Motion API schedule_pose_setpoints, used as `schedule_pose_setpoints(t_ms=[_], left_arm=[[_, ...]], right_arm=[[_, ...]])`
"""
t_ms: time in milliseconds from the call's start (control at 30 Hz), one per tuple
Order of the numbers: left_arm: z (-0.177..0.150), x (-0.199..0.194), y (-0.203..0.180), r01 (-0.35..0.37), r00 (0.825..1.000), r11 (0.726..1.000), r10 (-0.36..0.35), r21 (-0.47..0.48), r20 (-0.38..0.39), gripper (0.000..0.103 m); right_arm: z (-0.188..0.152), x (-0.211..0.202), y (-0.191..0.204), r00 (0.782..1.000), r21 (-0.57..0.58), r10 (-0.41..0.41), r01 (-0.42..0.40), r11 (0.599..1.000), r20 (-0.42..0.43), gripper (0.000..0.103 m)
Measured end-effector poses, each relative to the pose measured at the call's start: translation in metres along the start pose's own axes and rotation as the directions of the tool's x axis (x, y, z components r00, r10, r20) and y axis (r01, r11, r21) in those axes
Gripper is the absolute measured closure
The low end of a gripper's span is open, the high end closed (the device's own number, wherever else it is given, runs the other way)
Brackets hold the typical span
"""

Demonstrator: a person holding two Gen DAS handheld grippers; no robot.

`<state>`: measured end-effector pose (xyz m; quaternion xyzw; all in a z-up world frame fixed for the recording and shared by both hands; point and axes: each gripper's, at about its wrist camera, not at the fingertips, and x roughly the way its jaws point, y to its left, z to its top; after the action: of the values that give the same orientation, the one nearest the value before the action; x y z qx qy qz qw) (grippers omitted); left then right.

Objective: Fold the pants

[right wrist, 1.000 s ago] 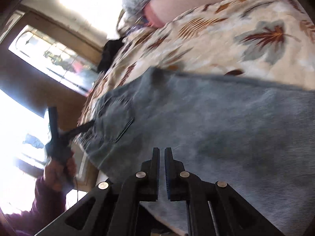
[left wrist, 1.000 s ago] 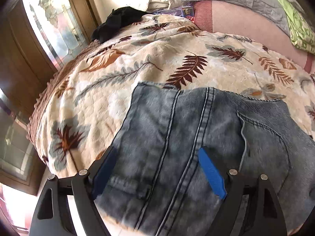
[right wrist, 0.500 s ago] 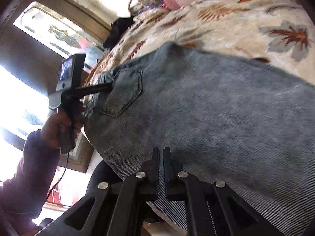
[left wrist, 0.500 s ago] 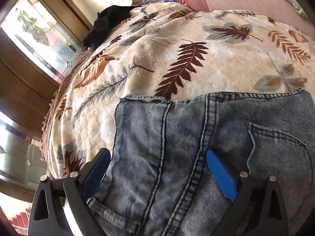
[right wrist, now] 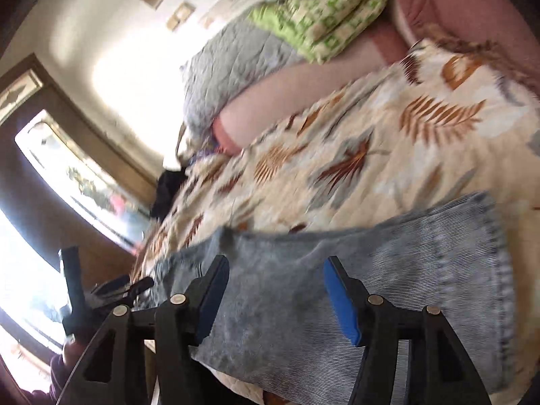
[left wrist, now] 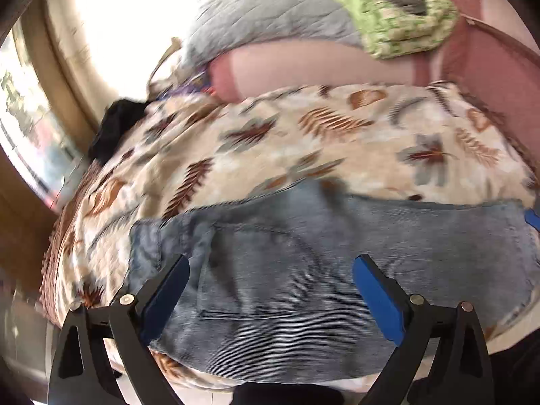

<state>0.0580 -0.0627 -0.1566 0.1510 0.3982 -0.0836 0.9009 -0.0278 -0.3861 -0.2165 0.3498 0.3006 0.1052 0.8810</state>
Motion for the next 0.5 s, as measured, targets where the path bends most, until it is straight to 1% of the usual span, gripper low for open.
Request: schedule_pose_setpoints(t_ms=[100, 167, 267, 333, 400, 500], left_arm=[[0.005, -0.024, -0.022, 0.027, 0.998, 0.999, -0.029, 0.040, 0.056, 0.005], [0.008, -0.035, -0.031, 0.043, 0.996, 0.998, -0.047, 0.054, 0.079, 0.005], [0.011, -0.049, -0.039, 0.041, 0.991, 0.997, -0.049, 0.065, 0.122, 0.005], [0.012, -0.058, -0.043, 0.044, 0.987, 0.996, -0.055, 0.072, 0.151, 0.005], [0.013, -0.064, -0.043, 0.047, 0.984, 0.996, -0.059, 0.073, 0.171, 0.005], [0.013, -0.069, -0.044, 0.066, 0.980, 0.996, -0.077, 0.066, 0.184, 0.005]], right_arm=[[0.003, -0.024, -0.001, 0.996, -0.007, -0.047, 0.048, 0.999, 0.070, 0.040], [0.002, -0.041, -0.002, 0.991, -0.010, -0.070, 0.071, 0.997, 0.112, 0.040], [-0.001, -0.066, -0.007, 0.986, 0.011, -0.070, 0.069, 0.998, 0.154, 0.040], [-0.007, -0.081, -0.008, 0.983, 0.009, -0.072, 0.072, 0.997, 0.170, 0.040], [-0.013, -0.091, -0.007, 0.980, -0.011, -0.090, 0.093, 0.996, 0.180, 0.040], [-0.023, -0.096, -0.013, 0.978, -0.015, -0.116, 0.121, 0.993, 0.171, 0.040]])
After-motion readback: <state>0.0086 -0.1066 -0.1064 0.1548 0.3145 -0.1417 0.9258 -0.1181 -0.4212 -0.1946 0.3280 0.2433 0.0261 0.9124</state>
